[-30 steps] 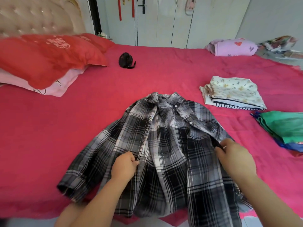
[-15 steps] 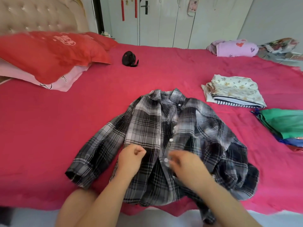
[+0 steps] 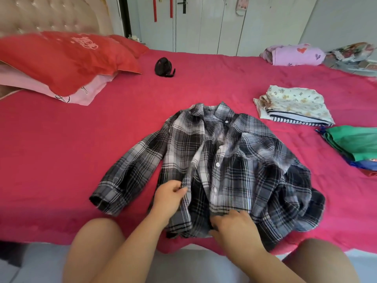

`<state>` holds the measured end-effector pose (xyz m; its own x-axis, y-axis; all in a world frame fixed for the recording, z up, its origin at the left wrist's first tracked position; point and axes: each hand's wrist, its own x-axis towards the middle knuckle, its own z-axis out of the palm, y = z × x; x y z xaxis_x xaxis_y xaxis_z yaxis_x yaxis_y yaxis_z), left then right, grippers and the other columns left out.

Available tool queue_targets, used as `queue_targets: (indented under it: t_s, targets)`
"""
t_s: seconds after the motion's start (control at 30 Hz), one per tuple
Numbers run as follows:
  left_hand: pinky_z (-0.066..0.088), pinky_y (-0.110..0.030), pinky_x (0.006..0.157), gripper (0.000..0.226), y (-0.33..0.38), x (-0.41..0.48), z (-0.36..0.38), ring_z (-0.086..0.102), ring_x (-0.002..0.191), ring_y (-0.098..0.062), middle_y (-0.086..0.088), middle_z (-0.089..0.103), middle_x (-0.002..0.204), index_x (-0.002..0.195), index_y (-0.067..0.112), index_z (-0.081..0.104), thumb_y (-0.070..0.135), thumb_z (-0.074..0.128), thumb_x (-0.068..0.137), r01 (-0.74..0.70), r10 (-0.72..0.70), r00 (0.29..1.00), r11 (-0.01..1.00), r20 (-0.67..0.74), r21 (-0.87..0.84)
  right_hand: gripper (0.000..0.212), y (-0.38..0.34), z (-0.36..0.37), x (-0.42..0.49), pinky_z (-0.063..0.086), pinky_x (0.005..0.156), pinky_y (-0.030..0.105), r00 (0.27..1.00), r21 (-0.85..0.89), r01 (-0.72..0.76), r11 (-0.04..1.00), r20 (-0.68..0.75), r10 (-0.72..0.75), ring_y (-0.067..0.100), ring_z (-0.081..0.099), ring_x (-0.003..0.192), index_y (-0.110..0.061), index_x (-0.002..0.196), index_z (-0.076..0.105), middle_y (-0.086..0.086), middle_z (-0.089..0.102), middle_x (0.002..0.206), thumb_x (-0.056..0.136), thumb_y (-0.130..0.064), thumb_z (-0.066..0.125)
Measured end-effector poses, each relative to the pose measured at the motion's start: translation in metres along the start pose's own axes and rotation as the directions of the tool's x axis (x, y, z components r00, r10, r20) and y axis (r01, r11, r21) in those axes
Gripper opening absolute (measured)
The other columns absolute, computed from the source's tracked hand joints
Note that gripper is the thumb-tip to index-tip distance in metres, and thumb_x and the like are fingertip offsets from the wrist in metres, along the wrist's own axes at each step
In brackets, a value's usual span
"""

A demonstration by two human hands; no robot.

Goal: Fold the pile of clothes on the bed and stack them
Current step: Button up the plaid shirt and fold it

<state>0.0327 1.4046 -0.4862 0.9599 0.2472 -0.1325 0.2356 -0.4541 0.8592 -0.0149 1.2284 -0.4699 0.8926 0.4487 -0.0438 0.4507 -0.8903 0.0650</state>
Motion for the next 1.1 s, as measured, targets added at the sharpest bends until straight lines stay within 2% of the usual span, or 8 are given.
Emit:
queue_targets:
  t_s: [0.13,0.27,0.5,0.63,0.73,0.87,0.97,1.1]
  targets:
    - [0.040,-0.043,0.104,0.040,-0.001,-0.003,-0.007,0.051,0.118,-0.023,-0.008,0.054,0.130,0.131,0.004,0.050,0.017,0.055,0.093,0.182,-0.165,0.982,0.961,0.094,-0.209,0.025,-0.004,0.013,0.000,0.040,0.081,0.031,0.998,0.237,-0.047,0.970,-0.024,0.054,0.026,0.058,0.101,-0.024,0.113,0.055,0.002,0.065,0.105,0.093,-0.031,0.040]
    - [0.040,-0.040,0.104,0.036,0.001,-0.004,-0.006,0.050,0.118,-0.021,-0.005,0.053,0.131,0.131,0.009,0.050,0.016,0.050,0.095,0.200,-0.184,0.977,0.969,0.112,-0.149,0.029,0.011,0.010,0.018,0.042,0.086,0.024,0.977,0.538,-0.122,0.834,-0.081,0.195,0.017,0.058,0.102,-0.022,0.120,0.056,0.001,0.059,0.113,0.093,-0.022,0.049]
    - [0.047,-0.046,0.097,0.028,-0.004,0.000,-0.003,0.058,0.102,-0.028,-0.012,0.061,0.111,0.122,0.006,0.054,0.010,0.051,0.094,0.305,-0.281,0.948,0.934,0.149,-0.185,0.047,0.026,0.015,0.053,0.038,0.072,0.018,0.963,0.659,-0.167,0.733,-0.050,0.265,0.007,0.047,0.083,-0.021,0.137,0.041,-0.007,0.052,0.096,0.092,-0.025,0.054]
    - [0.046,-0.052,0.095,0.026,-0.008,0.002,0.000,0.058,0.101,-0.031,-0.014,0.062,0.108,0.110,0.005,0.057,0.024,0.043,0.098,0.303,-0.286,0.952,0.926,0.109,-0.226,0.026,0.027,0.018,0.068,0.047,0.070,0.029,0.972,0.584,-0.209,0.785,0.035,0.233,0.014,0.054,0.079,-0.023,0.115,0.054,-0.003,0.051,0.098,0.090,-0.031,0.056]
    - [0.048,-0.029,0.067,0.032,0.000,-0.003,0.004,0.054,0.080,-0.009,0.007,0.054,0.087,0.083,0.025,0.048,0.057,0.051,0.085,0.180,-0.177,0.982,0.982,0.062,-0.059,0.011,0.025,0.023,0.071,0.045,0.062,0.030,0.968,0.574,-0.210,0.791,0.008,0.251,0.015,0.054,0.072,-0.022,0.093,0.050,-0.003,0.053,0.088,0.089,-0.027,0.058]
    - [0.035,-0.025,0.052,0.026,0.007,0.000,0.011,0.047,0.064,-0.014,0.003,0.046,0.073,0.076,0.016,0.041,0.026,0.064,0.083,0.064,-0.077,0.994,0.985,0.080,0.158,0.015,0.028,0.022,0.071,0.046,0.058,0.028,0.964,0.617,-0.220,0.756,0.016,0.267,0.014,0.055,0.065,-0.022,0.077,0.050,-0.003,0.058,0.077,0.087,-0.022,0.061]
    - [0.026,-0.025,0.051,0.018,0.008,-0.001,0.004,0.034,0.059,-0.014,-0.001,0.037,0.069,0.073,0.011,0.038,0.007,0.049,0.086,0.137,-0.137,0.982,0.991,0.128,0.007,0.021,0.036,0.014,0.068,0.044,0.052,0.021,0.963,0.646,-0.217,0.732,0.020,0.267,0.010,0.056,0.059,-0.025,0.070,0.050,-0.005,0.061,0.069,0.086,-0.021,0.063]
    - [0.040,-0.041,0.070,0.013,0.018,-0.010,-0.013,0.047,0.080,-0.024,-0.013,0.050,0.089,0.091,0.009,0.054,0.001,0.043,0.088,0.280,-0.175,0.938,0.893,0.299,-0.354,0.026,0.049,-0.002,0.068,0.038,0.057,0.020,0.974,0.600,-0.184,0.778,0.007,0.225,0.005,0.051,0.065,-0.028,0.064,0.049,-0.010,0.051,0.075,0.083,-0.024,0.066]
